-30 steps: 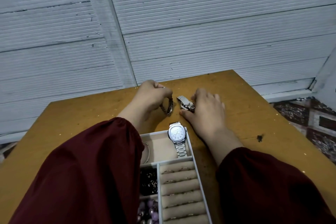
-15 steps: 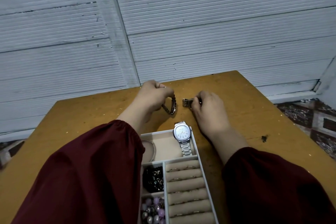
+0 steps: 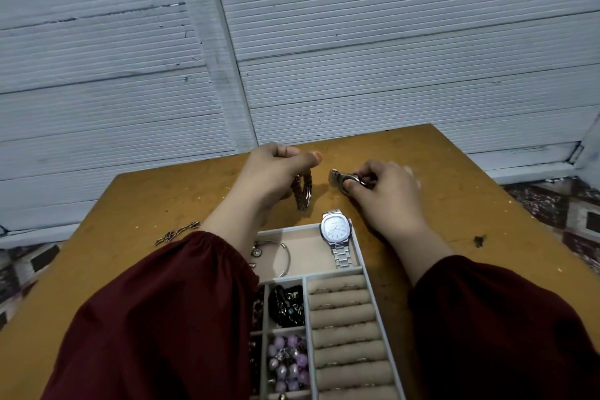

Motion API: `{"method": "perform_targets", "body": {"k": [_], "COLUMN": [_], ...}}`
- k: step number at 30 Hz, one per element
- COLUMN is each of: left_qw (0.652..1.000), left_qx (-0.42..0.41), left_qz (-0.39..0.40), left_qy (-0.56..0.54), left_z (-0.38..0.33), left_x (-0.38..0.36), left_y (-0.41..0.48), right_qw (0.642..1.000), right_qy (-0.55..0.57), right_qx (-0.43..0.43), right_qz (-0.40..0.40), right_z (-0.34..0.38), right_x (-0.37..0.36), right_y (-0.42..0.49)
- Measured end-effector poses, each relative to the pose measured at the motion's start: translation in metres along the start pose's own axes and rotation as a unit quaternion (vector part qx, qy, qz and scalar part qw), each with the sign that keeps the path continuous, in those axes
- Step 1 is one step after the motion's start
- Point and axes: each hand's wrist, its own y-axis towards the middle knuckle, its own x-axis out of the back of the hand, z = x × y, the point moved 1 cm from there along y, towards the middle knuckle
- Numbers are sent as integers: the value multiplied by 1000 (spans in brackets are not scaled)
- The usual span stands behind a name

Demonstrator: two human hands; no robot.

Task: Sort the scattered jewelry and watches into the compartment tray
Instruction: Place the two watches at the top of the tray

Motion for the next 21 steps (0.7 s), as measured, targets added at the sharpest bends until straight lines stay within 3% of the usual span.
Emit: {"method": "perform_targets", "body": {"k": [4, 7, 17, 21], "left_qw": [998, 998, 996, 996], "left_qx": [9, 3, -47, -45], "left_qz": [-24, -30, 33, 64], "left_qy": [-53, -58, -61, -49], "left_z": [-2, -1, 5, 6], "left_x": [8, 13, 23, 23], "left_y": [-17, -34, -85, -92], "right_qw": [991, 986, 911, 895], "right_qy": [127, 155, 400, 428], "right_qx": [-8, -10, -84, -99], "right_qz": [-34, -63, -65, -81], "right_z": [3, 3, 10, 12], "right_x": [6, 9, 19, 26], "right_y": [-9, -18, -54, -68]}}
